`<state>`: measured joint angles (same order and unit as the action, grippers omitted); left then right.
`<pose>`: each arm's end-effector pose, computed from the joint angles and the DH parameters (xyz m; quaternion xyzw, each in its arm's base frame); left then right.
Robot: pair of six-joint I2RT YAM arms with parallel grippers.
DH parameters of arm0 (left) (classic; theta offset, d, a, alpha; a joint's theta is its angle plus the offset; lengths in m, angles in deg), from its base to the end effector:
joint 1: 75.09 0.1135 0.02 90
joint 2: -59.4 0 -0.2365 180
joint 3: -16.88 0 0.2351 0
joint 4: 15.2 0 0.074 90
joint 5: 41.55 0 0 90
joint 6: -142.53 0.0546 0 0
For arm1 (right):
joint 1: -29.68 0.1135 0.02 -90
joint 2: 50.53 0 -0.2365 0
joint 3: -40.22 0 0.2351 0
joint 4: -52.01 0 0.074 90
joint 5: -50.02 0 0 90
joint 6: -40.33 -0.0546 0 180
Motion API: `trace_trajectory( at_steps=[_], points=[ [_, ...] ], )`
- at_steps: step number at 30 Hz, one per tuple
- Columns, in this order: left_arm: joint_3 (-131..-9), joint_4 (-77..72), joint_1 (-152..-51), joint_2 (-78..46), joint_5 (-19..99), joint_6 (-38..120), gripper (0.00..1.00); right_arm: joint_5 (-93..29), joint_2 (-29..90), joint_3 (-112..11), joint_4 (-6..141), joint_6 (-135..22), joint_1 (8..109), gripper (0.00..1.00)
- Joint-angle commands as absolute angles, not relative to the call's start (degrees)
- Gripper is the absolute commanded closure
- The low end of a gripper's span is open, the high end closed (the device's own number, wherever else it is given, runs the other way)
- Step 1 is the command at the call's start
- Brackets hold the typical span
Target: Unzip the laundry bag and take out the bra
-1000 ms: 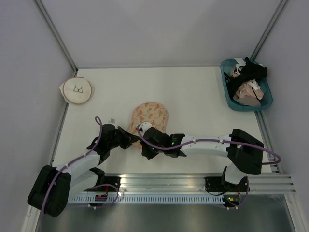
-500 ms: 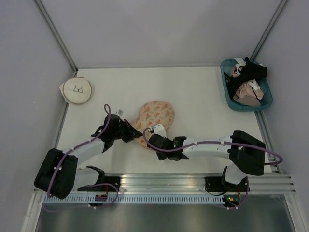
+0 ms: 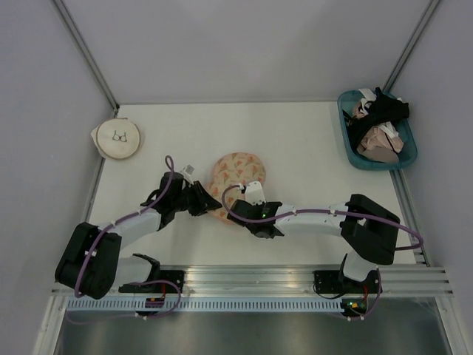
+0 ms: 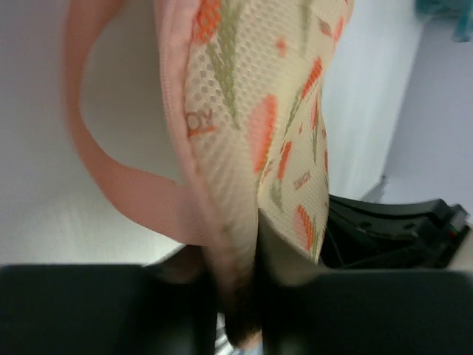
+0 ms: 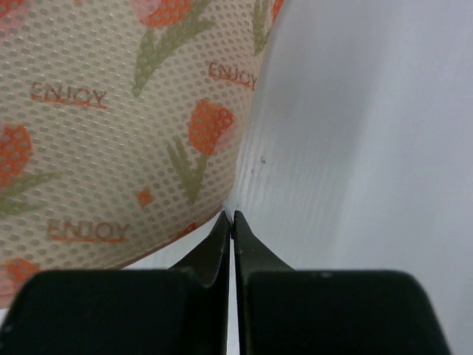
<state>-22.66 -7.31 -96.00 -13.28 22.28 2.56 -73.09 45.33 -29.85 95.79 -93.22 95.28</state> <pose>0.2149 -0.1079 0.1300 -0.1316 0.8816 -0.4019 0.2094 0.1501 0.2587 0.1343 -0.1308 0.9356 -0.0240 0.3270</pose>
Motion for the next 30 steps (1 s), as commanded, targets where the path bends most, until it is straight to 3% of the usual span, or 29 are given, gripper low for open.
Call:
trace_trajectory(
  at_steps=[1, 3, 4, 7, 11, 14, 15, 18, 22, 25, 30],
  points=[
    [-20.6, -11.5, -95.8, -11.3, 14.5, 3.1, 0.65, -81.5, 46.2, -30.7, 100.7, -93.2, 93.2, 1.00],
    [-19.6, -11.9, -95.8, -9.4, 15.1, 1.9, 0.35, -82.0, 45.6, -30.8, 101.2, -93.0, 93.0, 1.00],
    [-19.1, -10.0, -95.8, -6.9, 17.1, 1.5, 0.13, -82.0, 45.4, -30.8, 101.2, -92.9, 92.9, 0.99],
    [-18.6, -4.6, -95.7, -2.5, 21.2, 1.6, 0.01, -82.2, 44.5, -30.6, 101.9, -92.8, 92.8, 1.00],
    [-18.7, 4.6, -95.7, 8.5, 26.3, 1.2, 0.01, -82.0, 43.2, -30.4, 104.1, -92.9, 92.7, 1.00],
    [-20.5, 13.7, -95.8, 16.0, 30.7, 0.6, 0.01, -81.9, 41.4, -30.4, 107.7, -92.9, 92.9, 0.63],
    [-20.9, 15.3, -95.8, 21.6, 31.4, 0.5, 0.01, -82.0, 40.6, -30.3, 108.7, -93.0, 93.0, 0.41],
    [-22.2, 19.2, -95.8, 31.6, 33.2, 0.2, 0.01, -82.2, 36.1, -30.6, 112.2, -92.6, 94.6, 0.24],
    [-24.0, 23.3, -95.8, 38.0, 33.4, -0.3, 0.00, -77.9, 29.5, -32.6, 111.5, -88.8, 97.4, 0.20],
    [-24.1, 24.8, -95.7, 42.3, 32.4, -1.2, 0.01, -71.5, 25.4, -32.6, 101.7, -84.4, 99.4, 0.20],
    [-23.6, 24.8, -95.8, 51.9, 33.0, -3.7, 0.01, -63.5, 30.7, -35.5, 93.0, -78.8, 99.4, 0.20]
  ],
)
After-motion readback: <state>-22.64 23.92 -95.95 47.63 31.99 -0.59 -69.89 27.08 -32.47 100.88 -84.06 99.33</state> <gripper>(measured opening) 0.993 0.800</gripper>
